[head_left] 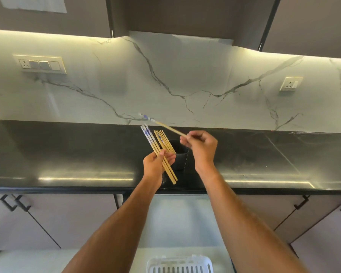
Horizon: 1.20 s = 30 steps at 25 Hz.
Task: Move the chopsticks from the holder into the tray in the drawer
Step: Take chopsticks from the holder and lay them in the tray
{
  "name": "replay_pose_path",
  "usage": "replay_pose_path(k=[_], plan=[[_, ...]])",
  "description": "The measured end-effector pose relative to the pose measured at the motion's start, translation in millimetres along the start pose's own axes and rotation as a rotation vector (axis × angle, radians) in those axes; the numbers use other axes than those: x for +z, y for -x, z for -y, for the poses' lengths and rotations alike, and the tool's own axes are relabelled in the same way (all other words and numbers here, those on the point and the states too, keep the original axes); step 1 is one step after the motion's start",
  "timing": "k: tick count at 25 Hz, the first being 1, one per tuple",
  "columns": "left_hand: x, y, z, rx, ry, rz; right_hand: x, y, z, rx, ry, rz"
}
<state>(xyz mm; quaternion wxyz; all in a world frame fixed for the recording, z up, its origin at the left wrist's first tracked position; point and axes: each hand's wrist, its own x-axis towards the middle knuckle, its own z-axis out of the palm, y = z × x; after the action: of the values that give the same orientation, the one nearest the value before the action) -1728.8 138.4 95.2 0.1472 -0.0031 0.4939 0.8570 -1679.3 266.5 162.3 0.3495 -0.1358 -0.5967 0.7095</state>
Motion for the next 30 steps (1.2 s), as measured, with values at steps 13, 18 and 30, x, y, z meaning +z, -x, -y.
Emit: replay_pose_path(k=[13,18,30], plan=[[27.6,-9.9,17.9,0.012,0.025,-0.091,-44.6,34.2,-63.6,0.151,0.485,0.384],[18.7,-2.8,25.9,0.022,-0.056,0.079,-49.4,13.2,-44.9,0.122,0.472,0.403],[-5.7,24.9,41.2,-0.135,-0.435,0.425,-44.8,-26.3,-26.6,-0.021,0.543,0.537]])
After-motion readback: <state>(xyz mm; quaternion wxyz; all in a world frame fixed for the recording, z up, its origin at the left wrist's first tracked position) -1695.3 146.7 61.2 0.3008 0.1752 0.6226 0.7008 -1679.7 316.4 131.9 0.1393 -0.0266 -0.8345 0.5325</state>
